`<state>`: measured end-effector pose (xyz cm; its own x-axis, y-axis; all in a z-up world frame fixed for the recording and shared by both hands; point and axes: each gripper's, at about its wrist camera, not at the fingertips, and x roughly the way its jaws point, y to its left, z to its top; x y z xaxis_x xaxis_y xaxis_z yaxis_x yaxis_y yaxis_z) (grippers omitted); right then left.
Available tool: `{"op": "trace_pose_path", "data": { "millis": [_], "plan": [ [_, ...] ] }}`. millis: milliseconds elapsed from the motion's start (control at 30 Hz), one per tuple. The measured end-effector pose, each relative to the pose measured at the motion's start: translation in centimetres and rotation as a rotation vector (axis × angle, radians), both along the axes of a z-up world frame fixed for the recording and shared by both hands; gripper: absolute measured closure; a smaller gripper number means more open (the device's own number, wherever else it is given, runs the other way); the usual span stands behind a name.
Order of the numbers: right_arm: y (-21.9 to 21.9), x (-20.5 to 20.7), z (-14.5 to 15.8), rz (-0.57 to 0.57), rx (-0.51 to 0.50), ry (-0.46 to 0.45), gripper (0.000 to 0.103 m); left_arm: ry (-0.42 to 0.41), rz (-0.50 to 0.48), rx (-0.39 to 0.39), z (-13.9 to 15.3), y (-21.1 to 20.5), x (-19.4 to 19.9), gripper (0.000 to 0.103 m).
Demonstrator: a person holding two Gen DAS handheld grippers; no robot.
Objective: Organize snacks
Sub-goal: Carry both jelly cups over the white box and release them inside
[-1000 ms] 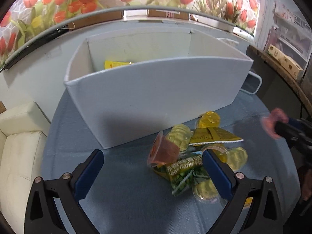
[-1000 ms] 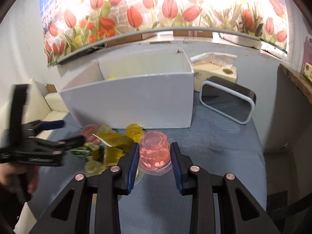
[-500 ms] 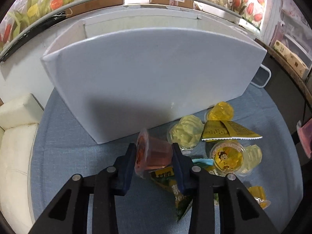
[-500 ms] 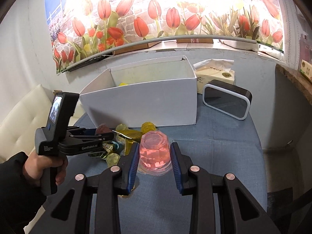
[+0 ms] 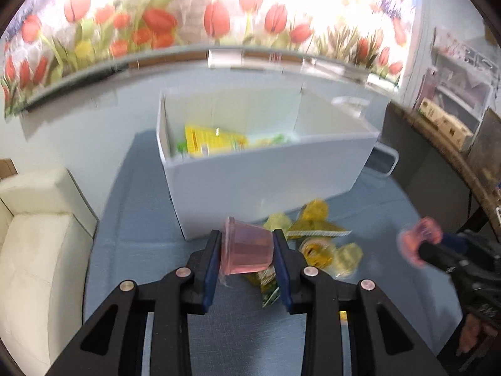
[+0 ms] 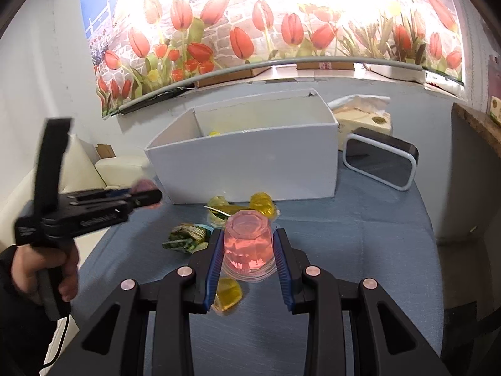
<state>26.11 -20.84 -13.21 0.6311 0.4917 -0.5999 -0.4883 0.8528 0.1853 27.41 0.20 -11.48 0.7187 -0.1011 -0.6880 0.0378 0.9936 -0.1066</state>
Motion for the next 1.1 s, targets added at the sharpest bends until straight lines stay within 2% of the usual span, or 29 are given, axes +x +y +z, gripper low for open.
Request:
{"op": "trace_pose_path", "data": {
  "millis": [200, 367, 467, 600, 733, 900, 1000, 1033, 1067, 1100],
  "plan": [
    [1.5, 1.4, 2.4, 0.008, 0.002, -0.045, 0.068, -0.097, -0.011, 0.005, 6.0, 0.0, 0.8, 0.068],
    [2.9, 4.0, 5.1, 0.002, -0.002, -0.096, 0.068, -0.125, -0.012, 0.001, 8.3, 0.0, 3.7, 0.068],
    [3.6, 6.4, 6.8, -0.008, -0.005, -0.130, 0.068, -0.141, -0.009, 0.026, 9.1, 0.1, 5.6, 0.068],
    [4.8, 11.3, 7.9, -0.041, -0.025, -0.128, 0.068, -0.134, -0.016, 0.048, 9.1, 0.2, 8.9, 0.068],
    [5.9, 15.6, 7.0, -0.046, -0.059, -0.088, 0.068, -0.097, -0.013, 0.050, 8.0, 0.7, 12.1, 0.068],
    [7.4, 18.5, 5.3, -0.052, -0.117, -0.071, 0.068, -0.071, -0.008, 0.075, 6.1, 1.0, 14.1, 0.068],
    [7.3, 19.6, 4.4, -0.061, -0.103, -0.040, 0.068, -0.054, -0.005, 0.060, 5.3, 1.6, 14.8, 0.067],
    [7.2, 19.9, 4.0, -0.071, -0.100, -0.036, 0.063, -0.048, 0.000, 0.055, 5.1, 1.8, 15.1, 0.062],
    [7.2, 20.0, 3.7, -0.080, -0.105, -0.032, 0.039, -0.040, 0.013, 0.058, 4.8, 2.1, 15.3, 0.056],
    [7.0, 20.0, 3.5, -0.095, -0.104, -0.038, 0.025, -0.044, 0.022, 0.061, 4.8, 2.3, 15.3, 0.043]
  ]
}}
